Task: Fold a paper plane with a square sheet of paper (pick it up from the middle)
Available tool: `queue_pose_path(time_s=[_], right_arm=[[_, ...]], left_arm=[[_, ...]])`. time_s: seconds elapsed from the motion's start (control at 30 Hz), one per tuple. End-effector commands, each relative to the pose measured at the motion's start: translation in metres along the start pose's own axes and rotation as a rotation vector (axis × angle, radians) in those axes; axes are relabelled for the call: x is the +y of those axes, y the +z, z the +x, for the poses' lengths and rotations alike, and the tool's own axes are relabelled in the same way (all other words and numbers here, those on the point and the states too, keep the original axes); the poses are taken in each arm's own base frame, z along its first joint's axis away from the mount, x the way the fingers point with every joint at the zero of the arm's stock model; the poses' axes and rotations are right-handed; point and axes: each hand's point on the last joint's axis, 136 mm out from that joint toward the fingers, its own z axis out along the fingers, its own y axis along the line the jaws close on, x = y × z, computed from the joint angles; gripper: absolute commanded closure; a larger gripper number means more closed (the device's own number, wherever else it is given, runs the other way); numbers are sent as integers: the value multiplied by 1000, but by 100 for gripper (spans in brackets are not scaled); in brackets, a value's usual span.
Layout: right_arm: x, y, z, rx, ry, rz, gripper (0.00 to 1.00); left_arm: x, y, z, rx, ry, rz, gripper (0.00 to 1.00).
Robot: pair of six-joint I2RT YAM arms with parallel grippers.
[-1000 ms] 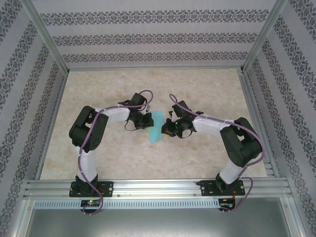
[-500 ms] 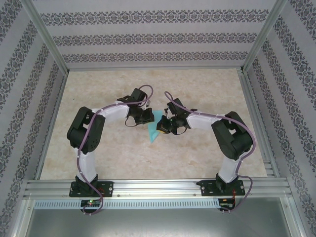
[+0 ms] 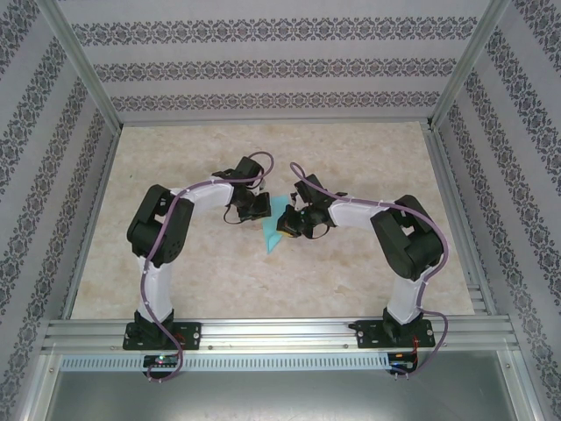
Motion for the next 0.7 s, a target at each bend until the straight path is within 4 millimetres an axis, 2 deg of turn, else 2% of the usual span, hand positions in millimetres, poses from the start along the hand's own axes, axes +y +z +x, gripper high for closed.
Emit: queue_pose_path(time_s=[0.0, 0.67], right_arm=[[9, 4, -4, -11, -42, 4, 91], [1, 12, -3, 13, -58, 58, 91]], left_arm=[[7, -2, -3, 4, 5, -29, 91], [10, 4, 1, 32, -2, -34, 92]])
